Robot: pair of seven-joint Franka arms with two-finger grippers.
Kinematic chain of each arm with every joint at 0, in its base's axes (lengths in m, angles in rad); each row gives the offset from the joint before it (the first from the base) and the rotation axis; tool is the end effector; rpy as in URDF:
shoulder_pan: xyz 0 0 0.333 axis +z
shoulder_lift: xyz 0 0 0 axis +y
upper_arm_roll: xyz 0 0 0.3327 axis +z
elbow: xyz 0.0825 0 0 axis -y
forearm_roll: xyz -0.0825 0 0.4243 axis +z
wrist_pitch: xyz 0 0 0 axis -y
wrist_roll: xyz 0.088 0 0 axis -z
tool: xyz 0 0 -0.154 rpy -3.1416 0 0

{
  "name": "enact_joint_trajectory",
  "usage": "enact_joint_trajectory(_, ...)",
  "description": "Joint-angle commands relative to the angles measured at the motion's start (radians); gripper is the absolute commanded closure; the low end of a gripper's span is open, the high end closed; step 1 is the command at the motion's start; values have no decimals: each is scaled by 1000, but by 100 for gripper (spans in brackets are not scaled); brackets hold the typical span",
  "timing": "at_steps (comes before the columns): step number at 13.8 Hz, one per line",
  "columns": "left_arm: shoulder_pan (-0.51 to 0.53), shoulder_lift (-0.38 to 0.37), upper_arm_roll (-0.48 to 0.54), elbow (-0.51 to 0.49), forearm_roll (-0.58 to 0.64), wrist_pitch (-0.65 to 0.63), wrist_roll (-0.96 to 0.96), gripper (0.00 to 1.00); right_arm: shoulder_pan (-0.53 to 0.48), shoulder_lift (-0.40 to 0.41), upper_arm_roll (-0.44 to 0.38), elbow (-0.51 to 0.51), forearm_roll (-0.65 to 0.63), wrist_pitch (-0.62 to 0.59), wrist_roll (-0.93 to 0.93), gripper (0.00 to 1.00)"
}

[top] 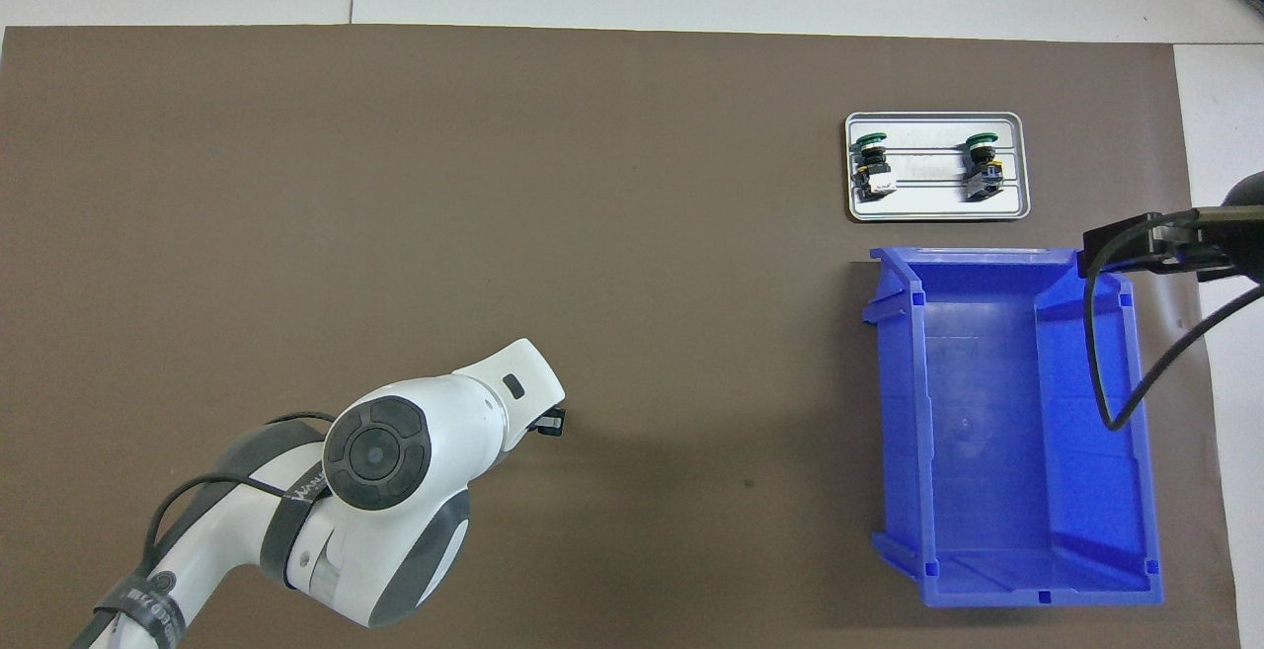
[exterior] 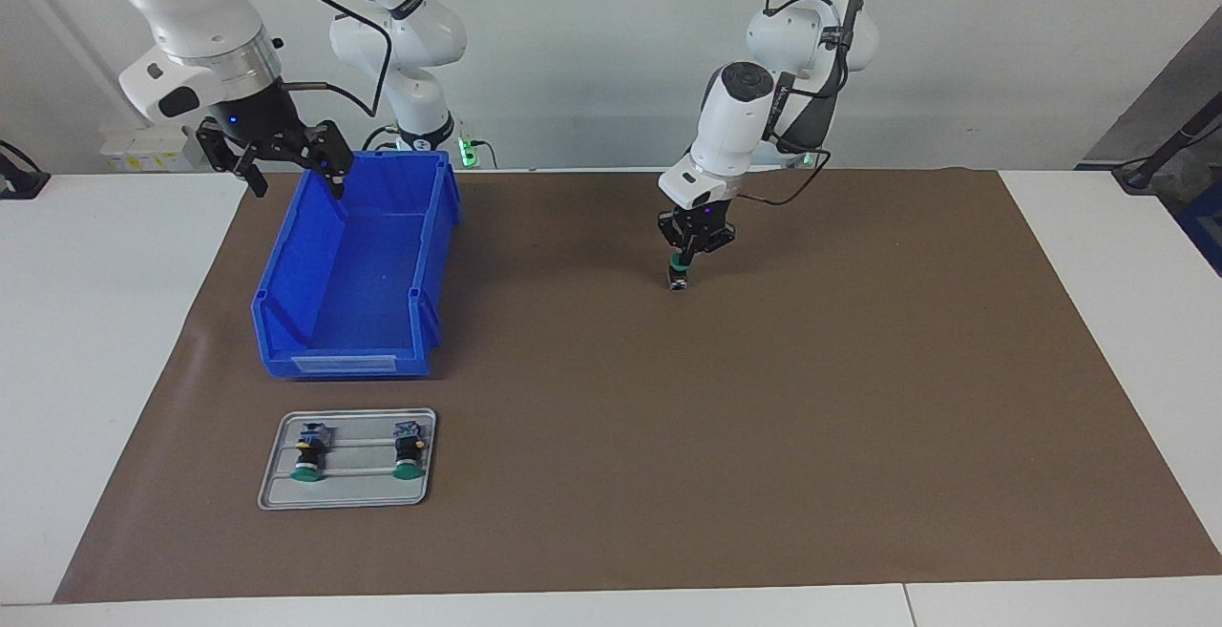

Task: Place and press button with both arms
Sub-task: 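Lower the left gripper onto the green button and hold it pressed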

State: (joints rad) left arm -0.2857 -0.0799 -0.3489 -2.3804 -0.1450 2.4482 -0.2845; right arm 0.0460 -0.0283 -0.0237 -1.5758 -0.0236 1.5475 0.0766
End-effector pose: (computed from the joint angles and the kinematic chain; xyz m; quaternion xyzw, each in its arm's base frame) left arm 0.4303 -0.3208 0.3080 0.9892 -0.1224 0.0483 0.0647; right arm 0.5833 0.0091 0.6063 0.9996 -0.0274 0.0006 0.0115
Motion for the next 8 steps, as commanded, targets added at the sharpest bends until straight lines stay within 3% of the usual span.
enact_joint_trajectory(1, -38, 57, 13, -34, -7, 66, 2, 90, 3, -18, -8, -19, 21, -3, 12, 0)
enact_joint_trajectory(8, -38, 69, 16, 38, -5, -14, 7, 84, 8, -19, -7, -23, 21, -3, 8, 0)
